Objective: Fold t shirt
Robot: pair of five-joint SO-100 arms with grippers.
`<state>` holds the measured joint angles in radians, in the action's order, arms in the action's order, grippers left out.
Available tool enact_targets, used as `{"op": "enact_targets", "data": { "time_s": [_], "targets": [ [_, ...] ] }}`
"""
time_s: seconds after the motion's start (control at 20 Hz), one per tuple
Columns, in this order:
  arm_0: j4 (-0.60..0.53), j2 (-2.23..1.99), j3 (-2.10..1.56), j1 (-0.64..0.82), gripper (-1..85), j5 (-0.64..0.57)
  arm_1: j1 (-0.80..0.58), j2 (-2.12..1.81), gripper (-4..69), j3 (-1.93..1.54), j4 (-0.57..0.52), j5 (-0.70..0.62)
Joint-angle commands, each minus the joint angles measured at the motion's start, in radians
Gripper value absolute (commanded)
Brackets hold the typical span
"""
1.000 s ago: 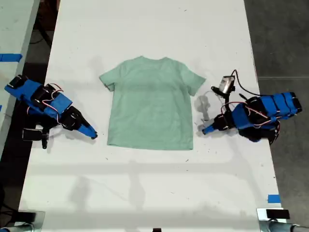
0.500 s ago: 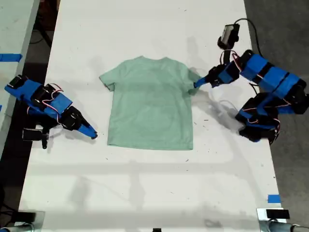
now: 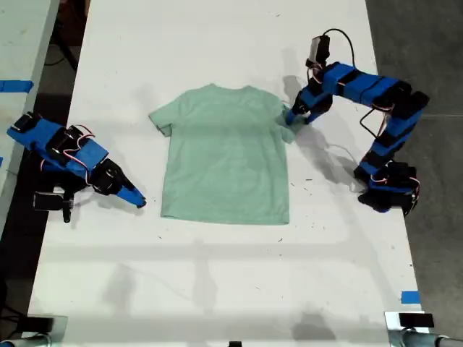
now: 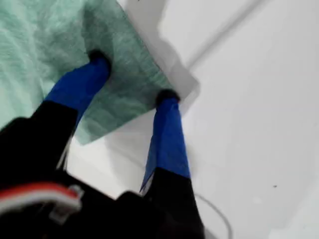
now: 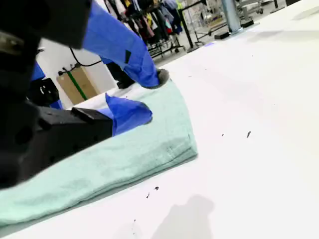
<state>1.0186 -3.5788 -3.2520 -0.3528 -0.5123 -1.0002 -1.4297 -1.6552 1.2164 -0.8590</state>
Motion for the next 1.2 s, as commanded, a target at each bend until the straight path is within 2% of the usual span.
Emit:
{"op": "enact_targets", "data": {
  "time_s": [0.0,0.05,0.1,0.3,0.4,0.5,0.6,0.7,0.9,1.1,1.15],
  "targets": [
    [-0.006,-0.009,-0.041,-0.005,6.8,-0.006,-0.032,0.014,21.1,0.061,-0.015,0.000],
    [-0.006,-0.009,-0.041,-0.005,6.8,-0.006,-0.035,0.011,15.1,0.071,-0.002,-0.008],
    [-0.006,-0.009,-0.041,-0.005,6.8,-0.006,-0.037,0.006,0.1,0.072,0.009,-0.009],
    [-0.006,-0.009,-0.041,-0.005,6.8,-0.006,-0.025,-0.044,0.6,0.114,0.077,-0.023],
    [-0.006,-0.009,-0.041,-0.005,6.8,-0.006,0.006,-0.101,0.6,0.212,0.158,-0.023],
    [-0.006,-0.009,-0.041,-0.005,6.8,-0.006,0.080,-0.107,0.6,0.390,0.259,-0.020],
    [-0.006,-0.009,-0.041,-0.005,6.8,-0.006,0.179,-0.103,0.7,0.518,0.302,0.003],
    [-0.006,-0.009,-0.041,-0.005,6.8,-0.006,0.285,-0.103,0.7,0.557,0.278,0.049],
    [-0.006,-0.009,-0.041,-0.005,6.8,-0.006,0.477,-0.021,0.7,0.557,0.143,0.101],
    [-0.006,-0.009,-0.041,-0.005,6.8,-0.006,0.578,0.054,0.8,0.557,0.054,0.126],
    [-0.006,-0.009,-0.041,-0.005,6.8,-0.006,0.589,0.058,5.2,0.560,0.052,0.127]
  ]
}}
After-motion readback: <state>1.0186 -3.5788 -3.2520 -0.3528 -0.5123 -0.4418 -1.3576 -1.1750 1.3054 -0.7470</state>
